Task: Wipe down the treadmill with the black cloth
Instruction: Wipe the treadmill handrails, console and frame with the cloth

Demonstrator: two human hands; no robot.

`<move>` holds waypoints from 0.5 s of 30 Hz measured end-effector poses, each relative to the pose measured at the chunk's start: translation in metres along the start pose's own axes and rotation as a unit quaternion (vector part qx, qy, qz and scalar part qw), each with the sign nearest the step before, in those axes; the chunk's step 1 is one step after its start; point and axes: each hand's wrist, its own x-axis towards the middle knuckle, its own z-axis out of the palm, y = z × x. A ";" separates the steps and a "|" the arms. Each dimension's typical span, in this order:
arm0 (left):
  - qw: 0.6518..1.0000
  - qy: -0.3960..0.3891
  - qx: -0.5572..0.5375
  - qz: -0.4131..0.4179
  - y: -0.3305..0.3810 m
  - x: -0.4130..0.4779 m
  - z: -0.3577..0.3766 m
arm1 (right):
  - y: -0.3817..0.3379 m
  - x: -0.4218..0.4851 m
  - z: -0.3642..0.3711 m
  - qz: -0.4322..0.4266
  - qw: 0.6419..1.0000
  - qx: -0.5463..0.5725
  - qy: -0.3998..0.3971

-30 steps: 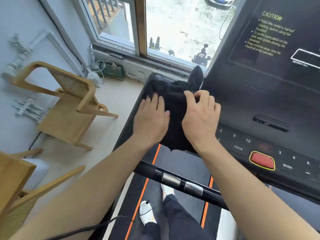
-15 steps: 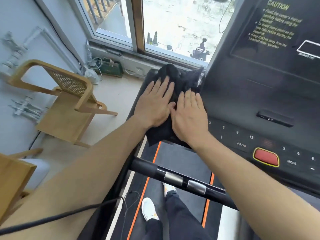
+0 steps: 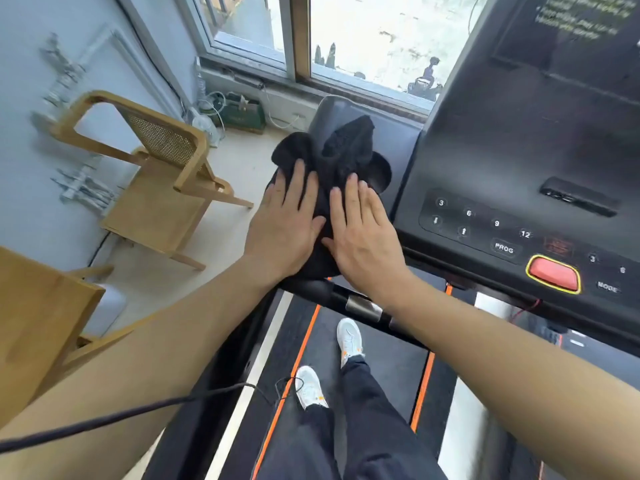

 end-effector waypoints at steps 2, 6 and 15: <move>0.998 0.010 0.024 0.056 0.015 0.000 0.004 | 0.002 -0.025 0.001 0.025 0.999 -0.023 -0.007; 0.990 0.018 0.053 0.132 0.031 0.001 0.008 | -0.001 -0.062 0.003 0.040 0.999 -0.008 0.020; 0.993 0.027 -0.109 0.024 -0.013 -0.022 -0.006 | 0.016 0.002 -0.010 -0.075 0.996 0.038 0.042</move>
